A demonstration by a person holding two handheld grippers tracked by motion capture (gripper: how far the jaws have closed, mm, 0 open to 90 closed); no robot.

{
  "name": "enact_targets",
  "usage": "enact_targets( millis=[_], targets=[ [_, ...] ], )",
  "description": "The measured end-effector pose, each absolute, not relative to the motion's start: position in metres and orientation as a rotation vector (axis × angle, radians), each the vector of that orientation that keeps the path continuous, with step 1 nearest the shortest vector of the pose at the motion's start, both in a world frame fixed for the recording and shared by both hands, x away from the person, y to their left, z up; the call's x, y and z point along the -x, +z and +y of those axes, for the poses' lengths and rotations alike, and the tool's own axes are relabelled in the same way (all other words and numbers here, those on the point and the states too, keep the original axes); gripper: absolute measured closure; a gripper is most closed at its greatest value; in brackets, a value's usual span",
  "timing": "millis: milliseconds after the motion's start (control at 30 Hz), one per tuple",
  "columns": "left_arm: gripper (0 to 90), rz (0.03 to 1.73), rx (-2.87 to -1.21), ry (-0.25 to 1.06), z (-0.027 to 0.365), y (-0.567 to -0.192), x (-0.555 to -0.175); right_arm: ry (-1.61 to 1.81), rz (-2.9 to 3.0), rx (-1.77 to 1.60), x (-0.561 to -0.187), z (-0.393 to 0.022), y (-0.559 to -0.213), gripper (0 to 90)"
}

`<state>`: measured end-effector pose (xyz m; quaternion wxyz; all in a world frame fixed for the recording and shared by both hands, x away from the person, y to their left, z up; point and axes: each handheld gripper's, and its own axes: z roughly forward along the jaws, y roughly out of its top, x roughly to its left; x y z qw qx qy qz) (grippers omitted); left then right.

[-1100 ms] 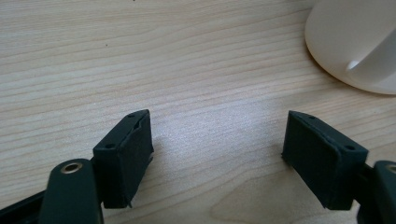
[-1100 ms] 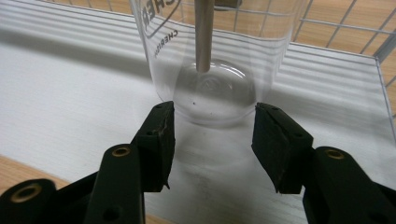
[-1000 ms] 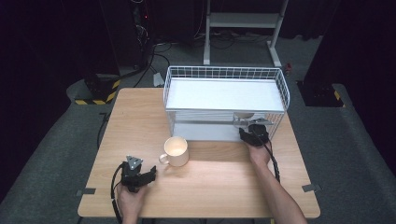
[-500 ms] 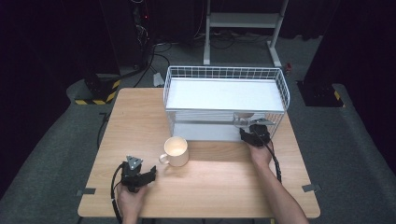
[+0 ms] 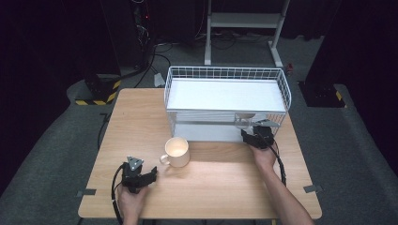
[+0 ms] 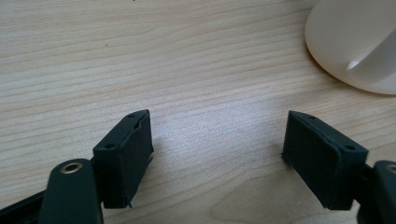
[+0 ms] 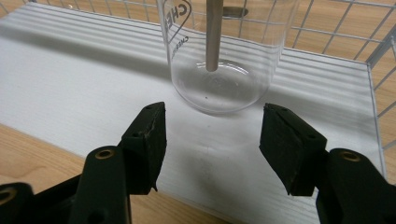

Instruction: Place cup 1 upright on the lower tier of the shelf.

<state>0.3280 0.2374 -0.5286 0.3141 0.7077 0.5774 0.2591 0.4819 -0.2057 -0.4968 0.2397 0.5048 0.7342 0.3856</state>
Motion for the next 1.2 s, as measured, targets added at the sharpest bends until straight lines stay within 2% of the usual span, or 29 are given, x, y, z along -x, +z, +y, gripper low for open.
enact_targets(
  millis=[1200],
  targets=[
    [24.3, 1.522, -1.866, 0.684, 0.237, -0.529, -0.328, 1.224, 2.015, -1.302, -0.449, -0.219, -0.472, 35.6]
  ],
)
